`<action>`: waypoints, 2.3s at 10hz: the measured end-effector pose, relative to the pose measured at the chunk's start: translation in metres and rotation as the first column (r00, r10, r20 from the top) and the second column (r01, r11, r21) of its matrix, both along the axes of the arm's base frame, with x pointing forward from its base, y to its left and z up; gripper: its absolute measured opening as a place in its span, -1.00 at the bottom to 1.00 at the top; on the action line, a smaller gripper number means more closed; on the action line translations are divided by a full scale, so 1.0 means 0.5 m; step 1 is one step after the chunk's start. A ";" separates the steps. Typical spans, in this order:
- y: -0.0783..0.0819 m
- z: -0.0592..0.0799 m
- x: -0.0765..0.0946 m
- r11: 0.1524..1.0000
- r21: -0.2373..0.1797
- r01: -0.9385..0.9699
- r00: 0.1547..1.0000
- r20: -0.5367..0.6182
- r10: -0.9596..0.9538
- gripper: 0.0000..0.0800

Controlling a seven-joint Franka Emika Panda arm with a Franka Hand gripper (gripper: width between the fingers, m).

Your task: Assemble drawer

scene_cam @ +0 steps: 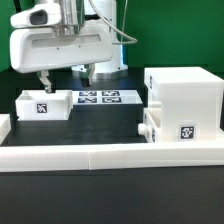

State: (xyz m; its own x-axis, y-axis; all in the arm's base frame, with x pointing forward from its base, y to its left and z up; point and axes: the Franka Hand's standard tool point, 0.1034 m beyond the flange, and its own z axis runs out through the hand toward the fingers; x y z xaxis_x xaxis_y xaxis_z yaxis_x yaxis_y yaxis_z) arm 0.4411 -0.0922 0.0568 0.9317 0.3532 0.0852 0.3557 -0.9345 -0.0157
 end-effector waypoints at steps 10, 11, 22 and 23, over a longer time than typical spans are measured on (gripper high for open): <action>0.028 -0.037 -0.067 0.954 0.001 0.300 0.954 -0.021 -0.299 0.62; 0.019 -0.047 -0.081 0.951 -0.004 0.308 0.951 -0.035 -0.308 0.62; -0.002 -0.102 -0.104 0.960 -0.017 0.279 0.959 -0.043 -0.280 0.62; 0.000 -0.103 -0.102 0.961 -0.018 0.276 0.960 -0.036 -0.277 0.62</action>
Offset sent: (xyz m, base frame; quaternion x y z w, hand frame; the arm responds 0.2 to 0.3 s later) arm 0.0000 0.0000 0.0000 0.0000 0.0000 0.1938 0.9810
